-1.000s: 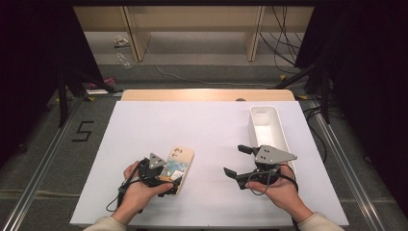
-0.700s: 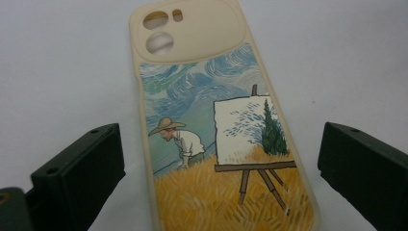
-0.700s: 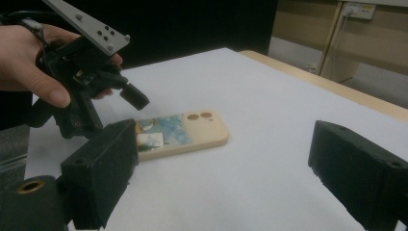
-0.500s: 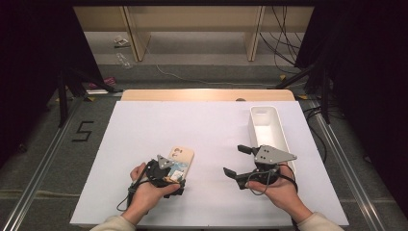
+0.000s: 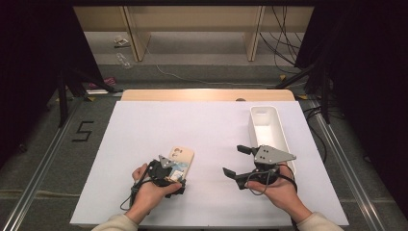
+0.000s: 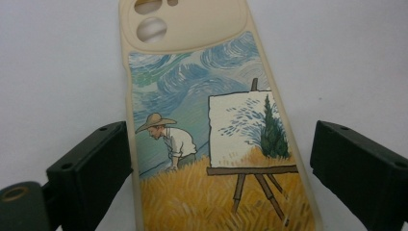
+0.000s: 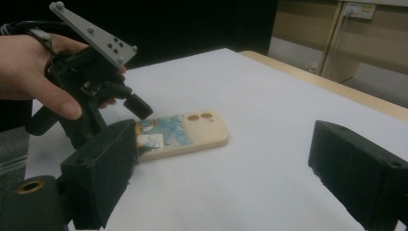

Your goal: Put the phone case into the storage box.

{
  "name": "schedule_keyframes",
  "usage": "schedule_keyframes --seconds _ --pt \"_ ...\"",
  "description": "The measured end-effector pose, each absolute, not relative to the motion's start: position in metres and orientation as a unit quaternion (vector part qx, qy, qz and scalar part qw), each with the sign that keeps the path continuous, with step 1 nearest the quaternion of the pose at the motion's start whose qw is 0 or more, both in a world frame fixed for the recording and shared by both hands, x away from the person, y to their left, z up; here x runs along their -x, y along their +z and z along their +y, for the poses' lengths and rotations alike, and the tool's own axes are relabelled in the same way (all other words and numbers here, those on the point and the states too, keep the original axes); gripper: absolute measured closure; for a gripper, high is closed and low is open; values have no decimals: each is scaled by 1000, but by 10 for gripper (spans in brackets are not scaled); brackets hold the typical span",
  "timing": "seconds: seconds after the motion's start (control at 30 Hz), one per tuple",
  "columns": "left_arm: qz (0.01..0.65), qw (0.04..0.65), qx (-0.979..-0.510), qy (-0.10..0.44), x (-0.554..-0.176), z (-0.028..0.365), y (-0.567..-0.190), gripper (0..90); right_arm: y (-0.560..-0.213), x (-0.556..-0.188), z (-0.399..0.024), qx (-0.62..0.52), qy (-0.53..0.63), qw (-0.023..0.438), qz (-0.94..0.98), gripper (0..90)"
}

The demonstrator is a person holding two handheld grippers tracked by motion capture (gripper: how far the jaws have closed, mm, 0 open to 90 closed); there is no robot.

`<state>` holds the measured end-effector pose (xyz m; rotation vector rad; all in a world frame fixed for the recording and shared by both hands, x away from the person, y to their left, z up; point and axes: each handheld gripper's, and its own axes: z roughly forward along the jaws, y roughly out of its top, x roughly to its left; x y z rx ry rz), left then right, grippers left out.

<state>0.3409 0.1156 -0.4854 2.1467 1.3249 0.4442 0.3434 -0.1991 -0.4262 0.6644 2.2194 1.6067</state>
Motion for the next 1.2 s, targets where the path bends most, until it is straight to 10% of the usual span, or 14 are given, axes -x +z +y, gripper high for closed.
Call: schedule_keyframes --seconds 1.2 --pt "509 270 -804 148 -345 116 -492 53 -426 -344 -200 -237 568 158 772 110"
